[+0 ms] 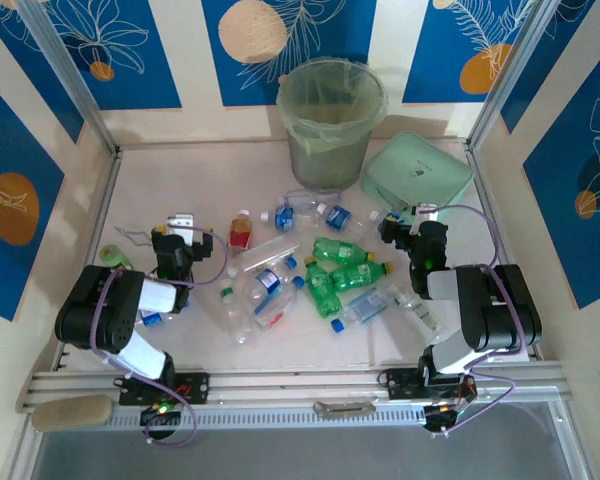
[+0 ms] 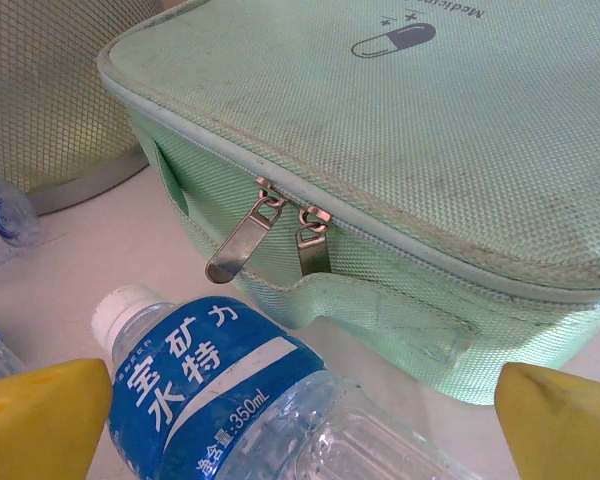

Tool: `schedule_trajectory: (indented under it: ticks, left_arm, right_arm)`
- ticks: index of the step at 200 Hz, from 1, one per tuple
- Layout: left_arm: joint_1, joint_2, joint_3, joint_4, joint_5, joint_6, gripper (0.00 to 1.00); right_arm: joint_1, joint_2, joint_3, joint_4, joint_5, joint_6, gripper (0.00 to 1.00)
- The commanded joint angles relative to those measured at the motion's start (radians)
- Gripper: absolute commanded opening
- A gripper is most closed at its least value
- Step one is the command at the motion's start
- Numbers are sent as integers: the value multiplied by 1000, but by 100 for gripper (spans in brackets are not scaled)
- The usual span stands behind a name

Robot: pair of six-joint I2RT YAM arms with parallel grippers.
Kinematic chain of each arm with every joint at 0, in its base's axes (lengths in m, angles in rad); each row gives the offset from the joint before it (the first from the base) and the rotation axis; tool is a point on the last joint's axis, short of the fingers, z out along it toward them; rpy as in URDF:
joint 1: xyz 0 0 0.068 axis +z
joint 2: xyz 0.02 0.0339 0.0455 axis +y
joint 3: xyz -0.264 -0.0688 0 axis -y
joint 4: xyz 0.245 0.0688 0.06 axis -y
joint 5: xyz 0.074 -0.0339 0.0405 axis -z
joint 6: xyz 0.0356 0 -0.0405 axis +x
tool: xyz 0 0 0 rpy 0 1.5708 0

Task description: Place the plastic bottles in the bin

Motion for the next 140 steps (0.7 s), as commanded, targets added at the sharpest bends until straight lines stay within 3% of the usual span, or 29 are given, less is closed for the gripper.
schedule_trajectory:
  ticks: [1, 140]
  left_arm:
    - [10, 7, 15, 2, -13, -13, 100]
    - [37, 3, 24, -23, 29, -35, 100]
  right_arm:
    - [4, 1, -6, 29, 9, -14, 99]
    - [1, 1, -2, 24, 5, -12, 99]
